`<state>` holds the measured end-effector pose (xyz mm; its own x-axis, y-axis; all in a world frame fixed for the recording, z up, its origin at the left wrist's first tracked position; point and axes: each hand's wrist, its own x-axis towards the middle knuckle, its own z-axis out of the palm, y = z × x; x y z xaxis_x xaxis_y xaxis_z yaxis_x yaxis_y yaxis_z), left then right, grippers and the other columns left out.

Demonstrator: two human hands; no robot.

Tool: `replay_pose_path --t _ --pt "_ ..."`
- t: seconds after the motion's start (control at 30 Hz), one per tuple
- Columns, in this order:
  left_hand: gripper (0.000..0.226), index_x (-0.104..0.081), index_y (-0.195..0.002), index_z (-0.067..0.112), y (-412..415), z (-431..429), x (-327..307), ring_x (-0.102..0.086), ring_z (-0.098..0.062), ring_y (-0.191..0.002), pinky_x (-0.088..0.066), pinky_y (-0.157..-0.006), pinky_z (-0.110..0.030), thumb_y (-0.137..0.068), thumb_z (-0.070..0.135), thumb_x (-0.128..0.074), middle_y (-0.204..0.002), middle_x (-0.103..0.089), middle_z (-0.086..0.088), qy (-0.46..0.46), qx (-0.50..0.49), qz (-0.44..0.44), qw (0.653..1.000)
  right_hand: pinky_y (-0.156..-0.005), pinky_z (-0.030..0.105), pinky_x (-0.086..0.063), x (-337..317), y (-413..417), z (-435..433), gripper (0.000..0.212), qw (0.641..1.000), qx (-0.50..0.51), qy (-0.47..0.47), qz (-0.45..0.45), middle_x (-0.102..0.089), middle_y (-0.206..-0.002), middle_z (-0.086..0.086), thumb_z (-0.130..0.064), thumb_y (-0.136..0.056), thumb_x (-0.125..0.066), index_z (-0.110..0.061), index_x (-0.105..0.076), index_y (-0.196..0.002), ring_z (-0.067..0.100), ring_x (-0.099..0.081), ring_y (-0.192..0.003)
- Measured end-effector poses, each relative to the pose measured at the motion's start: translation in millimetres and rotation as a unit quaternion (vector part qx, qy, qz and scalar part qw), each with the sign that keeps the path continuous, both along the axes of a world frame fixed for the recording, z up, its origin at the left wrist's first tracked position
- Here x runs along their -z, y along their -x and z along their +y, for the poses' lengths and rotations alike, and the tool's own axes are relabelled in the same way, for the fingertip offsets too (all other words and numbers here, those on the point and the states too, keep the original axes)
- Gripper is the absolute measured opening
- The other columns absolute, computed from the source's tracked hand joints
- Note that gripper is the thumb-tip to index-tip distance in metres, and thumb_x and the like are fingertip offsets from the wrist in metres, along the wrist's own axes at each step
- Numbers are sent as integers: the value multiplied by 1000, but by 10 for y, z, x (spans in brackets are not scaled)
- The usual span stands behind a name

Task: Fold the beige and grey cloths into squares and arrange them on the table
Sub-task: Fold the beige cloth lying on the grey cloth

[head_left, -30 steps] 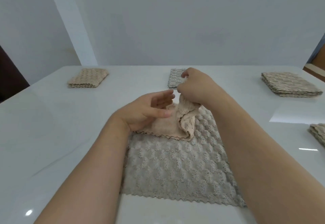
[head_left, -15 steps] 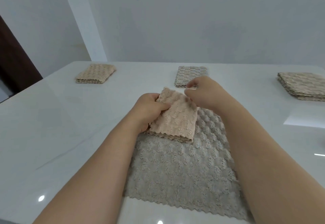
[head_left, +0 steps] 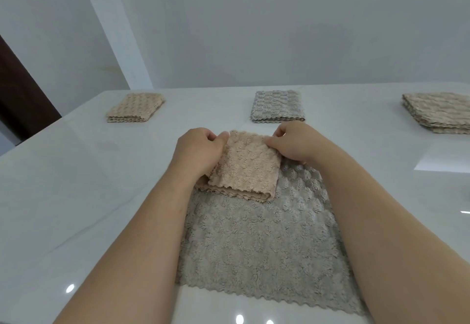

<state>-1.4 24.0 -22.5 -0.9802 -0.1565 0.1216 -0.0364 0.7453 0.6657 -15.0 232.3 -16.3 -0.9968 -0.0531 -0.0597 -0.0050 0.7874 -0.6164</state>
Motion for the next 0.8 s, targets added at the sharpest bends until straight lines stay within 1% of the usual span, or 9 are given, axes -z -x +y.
replay_pose_path --t 0.07,0.13,0.2,0.3,0.4,0.53,0.63,0.7,0.8 --pt "62 -72 -85 0 -12 -10 -30 -68 -33 -87 -48 -70 -34 -94 60 -56 -81 -72 -13 17 -8 -33 999 -44 26 -40 11 2 -10 40 1000 -1 2 1 -67 -62 7 -36 -99 -59 1 -70 -93 5 -45 -28" --pt "67 -73 -88 -3 -23 -17 -51 -68 -32 -88 -52 -77 -34 -90 62 -60 -86 -74 -13 19 -15 -69 997 -43 24 -37 24 1 -12 37 1000 1 4 0 -62 -56 0 -37 -100 -59 -2 -69 -96 6 -47 -32" --pt "59 -74 -92 1 -24 -19 -67 -67 -27 -91 -53 -80 -34 -86 59 -69 -93 -73 -11 7 -13 -98 995 -44 25 -36 38 3 -10 34 1000 2 10 0 -61 -59 -1 -37 -100 -58 -5 -67 -99 11 -50 -44" --pt "40 -72 -88 7 -45 -13 -80 -66 -23 -87 -51 -73 -31 -79 44 -82 -92 -70 -7 -18 -5 -123 992 -49 27 -34 78 24 -9 35 1000 -1 16 -2 -59 -67 1 -41 -100 -56 -7 -62 -106 16 -52 -56" --pt "24 -77 -86 8 -27 -33 -70 -68 -23 -91 -57 -88 -37 -78 29 -85 -94 -74 -7 -40 -9 -131 991 -51 26 -32 117 43 -11 36 1000 -5 11 -5 -58 -72 1 -45 -101 -53 -10 -59 -108 15 -51 -60" --pt "26 -77 -95 5 -6 -64 -88 -67 -29 -102 -54 -98 -43 -83 28 -81 -102 -74 -11 -59 -18 -126 990 -52 27 -31 145 76 -7 42 1000 -6 -4 -2 -58 -76 1 -50 -101 -50 -9 -58 -106 15 -50 -62" --pt "23 -73 -94 3 1 -76 -87 -67 -35 -101 -55 -95 -43 -90 26 -74 -102 -73 -16 -57 -16 -107 993 -58 28 -33 160 98 -6 46 999 -10 -30 5 -61 -97 5 -57 -100 -47 -12 -56 -108 21 -54 -77" --pt "23 -70 -91 2 14 -88 -69 -67 -37 -97 -56 -90 -43 -94 25 -69 -96 -72 -17 -45 -11 -97 994 -72 28 -36 166 104 -11 55 999 -11 -36 5 -64 -113 11 -59 -100 -44 -10 -58 -120 27 -58 -97" --pt "23 -62 -80 9 18 -93 -57 -56 -30 -72 -51 -74 -35 -97 24 -65 -75 -58 -13 -27 -2 -86 996 -81 29 -35 170 103 -17 62 999 -10 -35 3 -64 -127 13 -61 -100 -42 -8 -56 -129 29 -59 -115"
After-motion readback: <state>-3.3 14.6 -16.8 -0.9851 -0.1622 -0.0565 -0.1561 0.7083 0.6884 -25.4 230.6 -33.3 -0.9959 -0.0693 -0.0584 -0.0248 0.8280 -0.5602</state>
